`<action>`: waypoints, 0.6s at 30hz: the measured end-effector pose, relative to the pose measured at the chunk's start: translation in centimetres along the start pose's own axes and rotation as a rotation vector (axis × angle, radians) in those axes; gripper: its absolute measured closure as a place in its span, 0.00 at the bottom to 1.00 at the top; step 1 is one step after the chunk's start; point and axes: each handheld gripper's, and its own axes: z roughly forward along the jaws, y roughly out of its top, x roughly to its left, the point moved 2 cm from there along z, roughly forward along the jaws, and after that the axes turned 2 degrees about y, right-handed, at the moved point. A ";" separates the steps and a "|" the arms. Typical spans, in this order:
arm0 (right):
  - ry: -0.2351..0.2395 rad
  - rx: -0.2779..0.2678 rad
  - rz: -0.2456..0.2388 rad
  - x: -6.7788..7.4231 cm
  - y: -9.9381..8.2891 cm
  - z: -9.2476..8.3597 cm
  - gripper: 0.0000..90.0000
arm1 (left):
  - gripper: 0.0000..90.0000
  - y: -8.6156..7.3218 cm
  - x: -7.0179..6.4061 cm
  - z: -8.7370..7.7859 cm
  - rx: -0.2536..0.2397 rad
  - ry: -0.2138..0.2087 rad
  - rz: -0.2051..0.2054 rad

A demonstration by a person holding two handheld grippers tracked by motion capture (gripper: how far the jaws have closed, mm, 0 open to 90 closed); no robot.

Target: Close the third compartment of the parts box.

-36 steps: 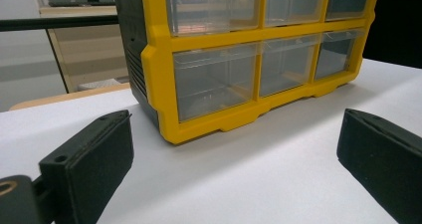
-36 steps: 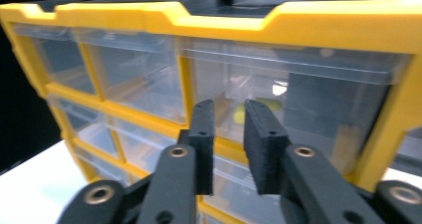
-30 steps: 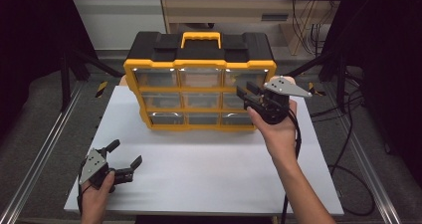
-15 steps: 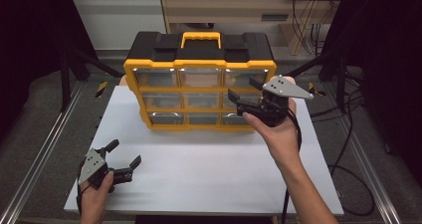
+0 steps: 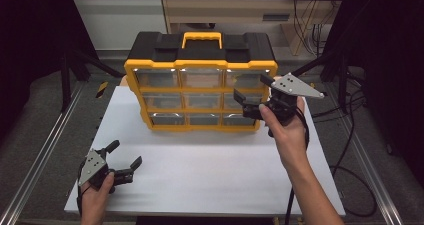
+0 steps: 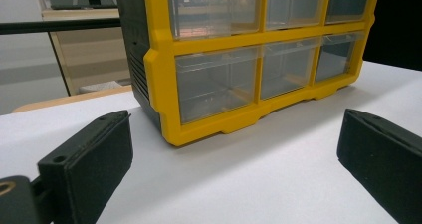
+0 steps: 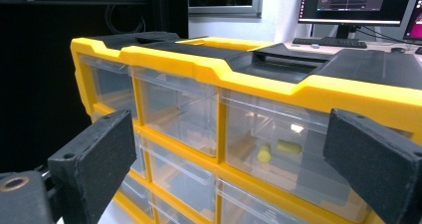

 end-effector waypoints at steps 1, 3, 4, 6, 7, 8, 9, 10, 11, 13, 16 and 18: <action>0.001 -0.001 0.000 -0.1 0.0 -0.1 0.08 | 0.01 0.0 0.0 0.0 0.001 0.000 0.000; 0.004 -0.006 0.002 -0.2 0.0 -0.2 0.07 | 0.01 0.0 -0.1 0.1 0.000 0.000 -0.001; 0.002 -0.004 0.004 -0.3 0.0 -0.3 0.07 | 0.01 0.0 -0.1 0.1 -0.001 0.000 -0.001; -0.002 -0.006 0.007 -0.6 0.1 -0.4 0.07 | 0.01 0.0 0.0 0.1 0.000 0.000 0.000; -0.005 -0.006 0.011 -0.7 0.1 -0.5 0.07 | 0.01 0.0 0.0 0.1 0.000 0.000 0.000; -0.009 -0.006 0.009 -0.8 0.1 -0.6 0.07 | 0.01 0.0 0.0 0.0 -0.001 0.001 -0.001; -0.010 -0.004 0.008 -0.9 0.1 -0.7 0.07 | 0.01 0.0 0.0 0.0 0.000 0.000 0.000; -0.014 -0.003 0.008 -1.0 0.1 -0.8 0.07 | 0.01 0.0 0.0 0.0 0.000 0.000 0.000; -0.018 -0.002 0.010 -1.1 0.1 -0.9 0.07 | 0.01 0.0 0.0 0.0 -0.001 0.002 -0.001; -0.024 -0.001 0.009 -1.4 0.1 -1.1 0.07 | 0.01 0.0 0.0 0.0 -0.002 0.001 -0.002; -0.030 -0.009 0.013 -1.6 0.2 -1.6 0.07 | 0.01 0.0 0.0 0.0 -0.003 0.000 -0.002; -0.030 -0.011 0.012 -1.8 0.3 -1.9 0.06 | 0.01 0.0 0.0 0.0 -0.002 0.000 -0.001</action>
